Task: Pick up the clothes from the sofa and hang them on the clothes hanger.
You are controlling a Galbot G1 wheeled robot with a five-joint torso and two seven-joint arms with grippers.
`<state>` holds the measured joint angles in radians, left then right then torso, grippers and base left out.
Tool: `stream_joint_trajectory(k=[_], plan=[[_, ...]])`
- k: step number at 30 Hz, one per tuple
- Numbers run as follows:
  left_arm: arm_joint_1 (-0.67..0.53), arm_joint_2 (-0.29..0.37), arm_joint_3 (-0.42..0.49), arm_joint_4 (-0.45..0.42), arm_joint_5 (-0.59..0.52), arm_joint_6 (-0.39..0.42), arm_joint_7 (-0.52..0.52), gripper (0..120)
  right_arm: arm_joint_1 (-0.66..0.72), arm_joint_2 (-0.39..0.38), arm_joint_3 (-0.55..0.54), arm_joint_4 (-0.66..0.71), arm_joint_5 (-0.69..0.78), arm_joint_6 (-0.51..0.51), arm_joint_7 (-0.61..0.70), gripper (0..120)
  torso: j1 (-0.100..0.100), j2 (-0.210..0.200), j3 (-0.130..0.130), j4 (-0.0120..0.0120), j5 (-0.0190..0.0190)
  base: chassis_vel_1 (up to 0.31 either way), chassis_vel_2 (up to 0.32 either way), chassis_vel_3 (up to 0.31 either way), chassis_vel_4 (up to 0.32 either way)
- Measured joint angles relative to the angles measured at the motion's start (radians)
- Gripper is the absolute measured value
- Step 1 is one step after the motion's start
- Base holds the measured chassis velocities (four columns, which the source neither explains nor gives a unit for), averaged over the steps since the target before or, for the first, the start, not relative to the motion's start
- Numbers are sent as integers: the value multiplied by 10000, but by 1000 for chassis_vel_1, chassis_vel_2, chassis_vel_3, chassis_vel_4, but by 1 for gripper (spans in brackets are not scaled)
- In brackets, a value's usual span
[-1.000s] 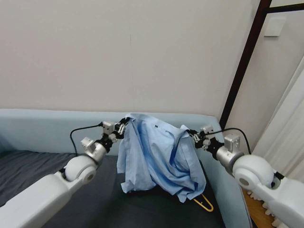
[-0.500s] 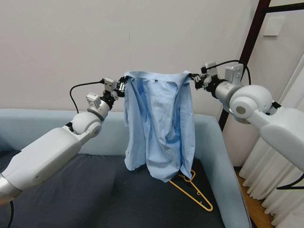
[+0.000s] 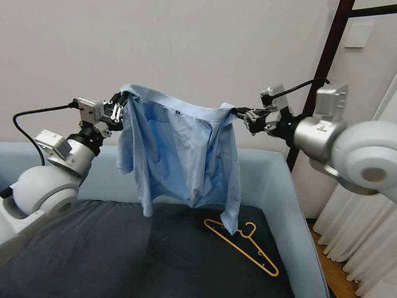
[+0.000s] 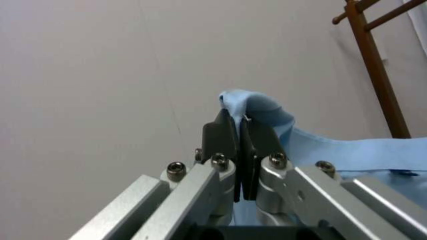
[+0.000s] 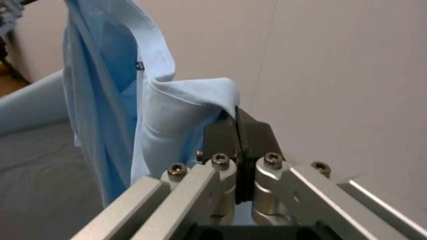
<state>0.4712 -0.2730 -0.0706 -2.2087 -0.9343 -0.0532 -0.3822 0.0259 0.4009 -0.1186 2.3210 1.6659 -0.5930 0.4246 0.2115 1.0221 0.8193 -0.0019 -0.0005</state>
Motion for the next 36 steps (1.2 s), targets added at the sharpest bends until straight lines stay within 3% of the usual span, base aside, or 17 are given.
stream_joint_trajectory(k=[3, 6, 10, 14, 15, 18, 20, 21, 23, 25, 31, 34, 36], plan=[[-33, 474, -207, -532, -89, 372, -283, 0, -800, -911, 1113, 672, 963, -103, 66, 0, -2, 1, -2, 5, 5, 0, 0, 0, 0], [-77, 414, -188, -561, -134, 582, -399, 0, -1038, -1202, 1377, 796, 1268, -70, 56, 0, -1, 0, 0, 5, -1, 0, 0, 0, 0], [360, -61, -5, -368, 156, 743, -457, 0, -1296, -1051, 1216, 710, 1258, 15, 221, 0, 2, 0, 2, 4, 0, 0, 0, 0, 0], [2071, -1422, 219, 534, 1181, 774, -533, 0, -1869, 387, 396, 156, 1014, 192, 1251, 0, 6, -2, 5, 8, -7, 0, 0, 0, 0], [2071, -1422, 219, 534, 1181, 774, -533, 0, -1869, 387, 396, 156, 1014, 192, 1251, 0, 6, -2, 5, 8, -7, 0, 0, 0, 0], [2419, -2391, 612, 1704, 2082, 755, -537, 0, -2716, 1753, 23, -600, 424, 282, 1798, 0, 5, -3, 6, 17, -6, 0, 0, 0, 0], [2339, -2995, 812, 2825, 2728, 562, -505, 0, -3459, 2730, -230, -1480, -274, 287, 1962, 0, 5, -3, 6, 6, -4, 0, 0, 0, 0], [2339, -2995, 812, 2825, 2728, 562, -505, 0, -3459, 2730, -230, -1480, -274, 287, 1962, 0, 5, -3, 6, 6, -4, 0, 0, 0, 0], [2309, -3463, 865, 3891, 3344, 318, -371, 0, -3892, 3798, -597, -2544, -966, 257, 1993, 0, 7, -4, 6, -2, -1, 0, 0, 0, 0], [2258, -3822, 912, 4684, 3582, 252, -353, 0, -4066, 4871, -872, -3488, -1590, 226, 1991, 0, 7, -4, 7, 13, 0, 0, 0, 0, 0], [1928, -4446, 1232, 6088, 4408, -22, -164, 0, -4335, 6190, -1060, -5098, -2721, 158, 1532, 0, 6, -3, 2, 13, -2, 0, 0, 0, 0], [1961, -4848, 1491, 6324, 4554, -62, -125, 0, -4681, 6156, -1017, -5787, -3706, 144, 876, 0, 6, -4, 2, 10, 0, 0, 0, 0, 0], [2023, -5454, 1783, 6733, 4847, -160, -122, 0, -5129, 5942, -893, -6393, -4547, 145, 383, 0, 5, -4, 3, 5, 2, 0, 0, 0, 0]])
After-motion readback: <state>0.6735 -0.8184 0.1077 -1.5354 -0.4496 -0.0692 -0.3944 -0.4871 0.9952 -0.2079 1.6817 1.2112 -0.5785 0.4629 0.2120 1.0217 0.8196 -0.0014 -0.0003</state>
